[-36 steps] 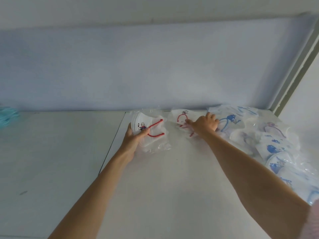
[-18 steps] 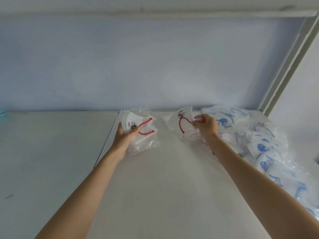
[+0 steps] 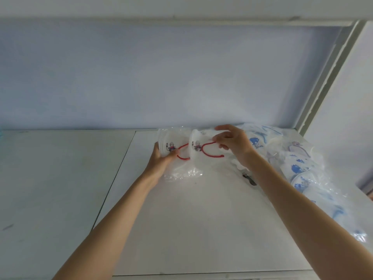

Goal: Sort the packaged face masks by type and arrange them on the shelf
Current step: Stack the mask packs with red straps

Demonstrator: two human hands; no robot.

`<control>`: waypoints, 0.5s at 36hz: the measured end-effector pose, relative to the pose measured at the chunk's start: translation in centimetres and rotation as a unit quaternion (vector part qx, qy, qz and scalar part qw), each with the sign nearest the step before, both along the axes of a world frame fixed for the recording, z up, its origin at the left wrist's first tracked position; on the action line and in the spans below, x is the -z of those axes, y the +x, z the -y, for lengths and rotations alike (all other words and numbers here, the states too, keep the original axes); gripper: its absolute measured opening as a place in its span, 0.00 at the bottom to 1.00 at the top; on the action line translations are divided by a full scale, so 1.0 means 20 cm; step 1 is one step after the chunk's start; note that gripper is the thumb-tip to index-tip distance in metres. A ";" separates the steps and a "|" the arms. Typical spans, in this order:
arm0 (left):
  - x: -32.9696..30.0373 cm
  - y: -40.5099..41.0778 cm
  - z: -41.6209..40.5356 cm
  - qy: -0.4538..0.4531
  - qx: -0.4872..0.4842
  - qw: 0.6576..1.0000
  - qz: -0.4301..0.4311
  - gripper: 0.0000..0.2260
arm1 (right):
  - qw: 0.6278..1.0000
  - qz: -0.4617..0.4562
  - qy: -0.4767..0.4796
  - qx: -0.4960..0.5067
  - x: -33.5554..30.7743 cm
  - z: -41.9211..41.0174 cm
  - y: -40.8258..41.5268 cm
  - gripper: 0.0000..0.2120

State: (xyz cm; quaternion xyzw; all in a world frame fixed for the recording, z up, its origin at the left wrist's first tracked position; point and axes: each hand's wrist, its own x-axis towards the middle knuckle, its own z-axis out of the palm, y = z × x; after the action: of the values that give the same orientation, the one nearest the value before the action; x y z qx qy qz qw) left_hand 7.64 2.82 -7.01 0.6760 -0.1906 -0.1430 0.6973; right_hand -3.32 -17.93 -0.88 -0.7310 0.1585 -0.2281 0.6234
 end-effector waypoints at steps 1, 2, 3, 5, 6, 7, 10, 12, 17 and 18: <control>0.00 -0.01 0.01 0.005 0.009 1.000 0.003 0.12 | 1.000 -0.010 -0.020 0.004 0.01 -0.04 0.02 0.13; 0.00 -0.02 0.01 0.009 0.015 1.000 0.002 0.11 | 0.999 -0.018 -0.042 0.011 0.03 -0.07 0.04 0.13; 0.00 -0.03 0.01 0.014 0.018 1.000 -0.002 0.10 | 0.997 -0.023 -0.065 0.019 0.06 -0.10 0.07 0.13; 0.00 -0.04 0.01 0.020 0.020 0.999 -0.018 0.08 | 0.992 -0.033 -0.115 0.041 0.11 -0.15 0.10 0.13; -0.01 -0.04 0.00 0.020 0.022 0.999 -0.030 0.09 | 0.989 -0.034 -0.134 0.055 0.12 -0.18 0.11 0.13; -0.01 -0.04 -0.01 0.014 0.025 0.999 -0.046 0.10 | 0.986 -0.029 -0.148 0.068 0.14 -0.21 0.12 0.13; -0.02 -0.04 -0.04 -0.005 0.039 0.996 -0.080 0.13 | 0.979 -0.004 -0.190 0.080 0.17 -0.29 0.15 0.13; -0.02 -0.04 -0.06 0.003 0.053 0.996 -0.071 0.17 | 0.974 0.005 -0.217 0.067 0.19 -0.34 0.17 0.13; -0.01 0.02 -0.11 0.012 0.014 0.998 -0.058 0.15 | 0.982 0.013 -0.160 0.097 0.19 -0.30 0.24 0.12; -0.01 0.03 -0.12 0.008 0.001 0.998 -0.057 0.13 | 0.978 0.003 -0.168 0.128 0.20 -0.25 0.26 0.11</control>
State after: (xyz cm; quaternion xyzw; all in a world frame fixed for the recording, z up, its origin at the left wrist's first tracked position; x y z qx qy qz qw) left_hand 8.30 5.26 -6.86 0.6718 -0.1498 -0.1834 0.7019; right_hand 1.87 -12.96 -4.79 -0.7979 0.2081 -0.3318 0.4582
